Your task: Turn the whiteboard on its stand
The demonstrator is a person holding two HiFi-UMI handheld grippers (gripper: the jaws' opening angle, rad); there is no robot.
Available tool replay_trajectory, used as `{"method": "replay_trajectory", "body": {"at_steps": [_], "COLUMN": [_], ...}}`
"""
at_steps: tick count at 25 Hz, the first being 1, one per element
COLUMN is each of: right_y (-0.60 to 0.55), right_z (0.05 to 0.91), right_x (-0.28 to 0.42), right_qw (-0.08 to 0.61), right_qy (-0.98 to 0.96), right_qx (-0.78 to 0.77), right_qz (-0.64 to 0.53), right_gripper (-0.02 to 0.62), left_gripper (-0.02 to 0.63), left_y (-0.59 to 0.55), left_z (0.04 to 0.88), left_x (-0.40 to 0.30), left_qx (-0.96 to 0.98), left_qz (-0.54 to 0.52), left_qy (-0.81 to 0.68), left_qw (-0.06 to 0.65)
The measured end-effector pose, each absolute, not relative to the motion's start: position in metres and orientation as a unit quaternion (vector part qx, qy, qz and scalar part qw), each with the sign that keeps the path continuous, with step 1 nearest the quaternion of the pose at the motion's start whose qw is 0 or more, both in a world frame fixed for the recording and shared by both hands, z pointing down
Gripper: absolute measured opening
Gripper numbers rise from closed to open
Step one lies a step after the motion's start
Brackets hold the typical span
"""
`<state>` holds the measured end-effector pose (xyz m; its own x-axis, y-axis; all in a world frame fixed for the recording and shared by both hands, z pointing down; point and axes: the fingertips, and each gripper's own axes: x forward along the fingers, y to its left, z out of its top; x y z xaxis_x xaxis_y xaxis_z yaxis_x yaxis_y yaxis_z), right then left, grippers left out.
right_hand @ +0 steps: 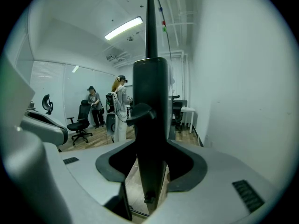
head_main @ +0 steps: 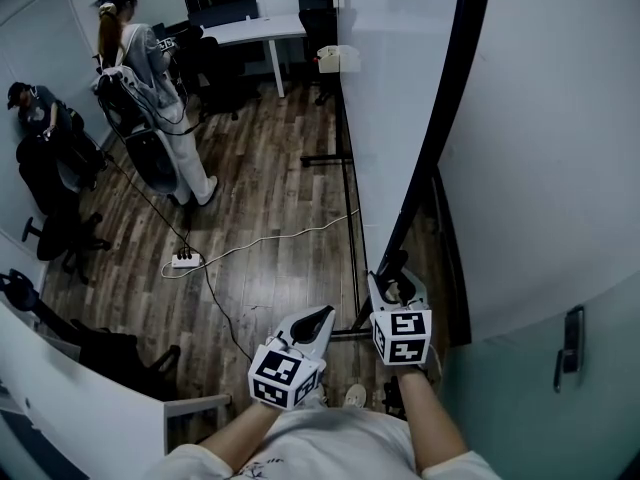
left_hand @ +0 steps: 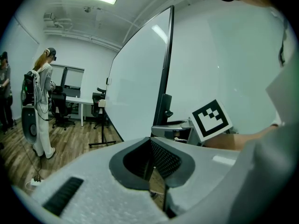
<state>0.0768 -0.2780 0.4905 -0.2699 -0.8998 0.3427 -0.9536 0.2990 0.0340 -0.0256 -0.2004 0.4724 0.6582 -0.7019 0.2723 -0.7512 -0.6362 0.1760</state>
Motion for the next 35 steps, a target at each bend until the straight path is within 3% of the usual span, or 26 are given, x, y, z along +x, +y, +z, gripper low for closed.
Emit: {"method": "replay_trajectory", "body": {"at_steps": [35], "right_y": [-0.201], "right_z": [0.5], "right_x": [0.075], "right_qw": [0.158], "right_qy": [-0.804], "right_qx": [0.564], "right_qz": [0.105], "right_gripper": [0.187], "left_gripper": [0.011], "left_y": [-0.175], "left_z": [0.476], "left_x": [0.001], "left_qx": [0.907], "left_qz": [0.085], "left_qy": [-0.39], "left_qw": [0.133]}}
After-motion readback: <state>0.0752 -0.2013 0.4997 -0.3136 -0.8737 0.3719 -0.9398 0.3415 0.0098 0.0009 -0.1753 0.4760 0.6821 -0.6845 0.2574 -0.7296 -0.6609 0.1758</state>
